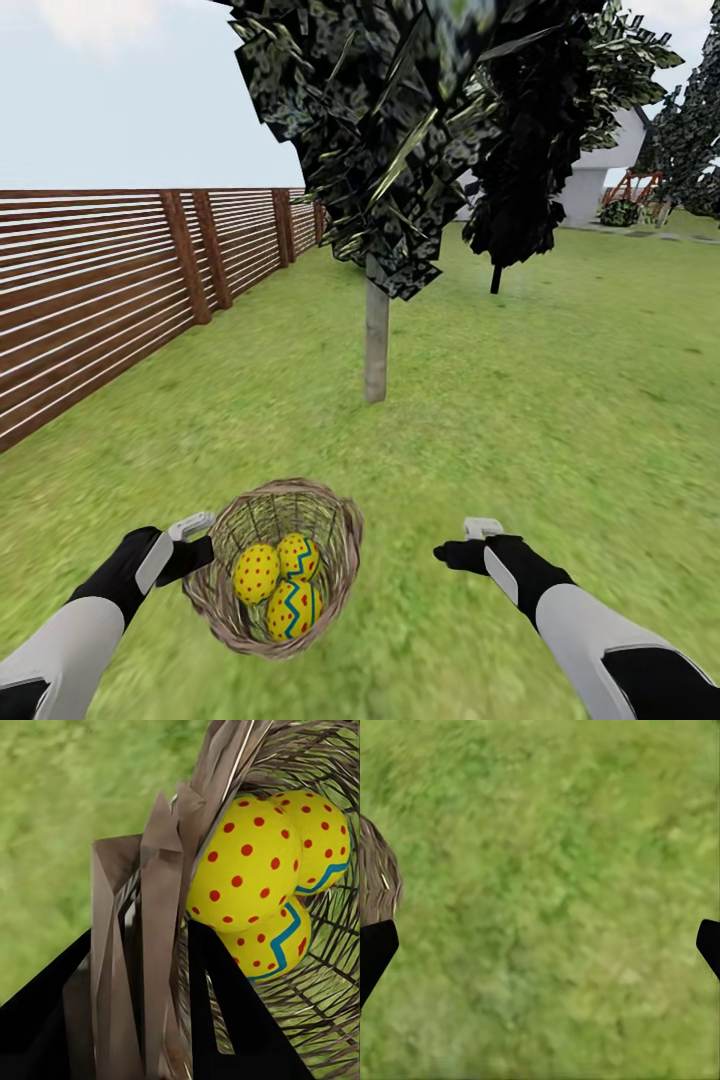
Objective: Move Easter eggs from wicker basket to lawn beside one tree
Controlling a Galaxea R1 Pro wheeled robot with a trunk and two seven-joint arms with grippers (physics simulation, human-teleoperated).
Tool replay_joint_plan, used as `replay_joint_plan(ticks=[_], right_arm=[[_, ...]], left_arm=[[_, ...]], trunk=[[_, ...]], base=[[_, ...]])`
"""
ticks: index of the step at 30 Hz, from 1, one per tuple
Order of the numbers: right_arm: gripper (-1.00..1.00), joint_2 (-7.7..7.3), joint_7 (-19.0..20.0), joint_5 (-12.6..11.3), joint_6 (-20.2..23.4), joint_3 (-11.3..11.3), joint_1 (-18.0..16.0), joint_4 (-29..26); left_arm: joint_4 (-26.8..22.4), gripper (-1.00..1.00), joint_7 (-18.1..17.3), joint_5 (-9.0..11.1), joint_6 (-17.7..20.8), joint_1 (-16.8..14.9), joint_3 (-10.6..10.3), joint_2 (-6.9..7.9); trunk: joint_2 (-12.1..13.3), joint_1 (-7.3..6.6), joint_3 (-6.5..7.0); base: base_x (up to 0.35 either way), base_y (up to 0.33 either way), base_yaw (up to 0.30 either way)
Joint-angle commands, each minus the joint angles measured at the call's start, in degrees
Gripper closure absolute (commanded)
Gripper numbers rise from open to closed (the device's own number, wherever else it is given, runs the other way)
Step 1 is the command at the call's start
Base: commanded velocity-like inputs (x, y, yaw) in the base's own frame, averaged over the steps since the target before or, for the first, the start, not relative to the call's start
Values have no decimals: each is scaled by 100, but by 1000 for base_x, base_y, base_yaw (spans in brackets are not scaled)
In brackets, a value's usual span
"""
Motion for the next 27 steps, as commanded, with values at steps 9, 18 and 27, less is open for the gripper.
replay_joint_plan(ticks=[9,18,27], right_arm=[[-100,-6,-2,-52,25,48,-2,-10],[-100,-7,-2,-59,-48,48,-2,-2],[-100,-69,71,-55,23,55,-2,-87]], left_arm=[[-10,100,15,89,30,-4,25,-2],[-10,100,15,89,30,-4,25,-2],[-8,100,15,89,28,-4,25,-8]], trunk=[[-5,4,-7],[-5,4,-7],[-5,4,-7]], base=[[330,0,0],[330,0,0],[330,0,0]])
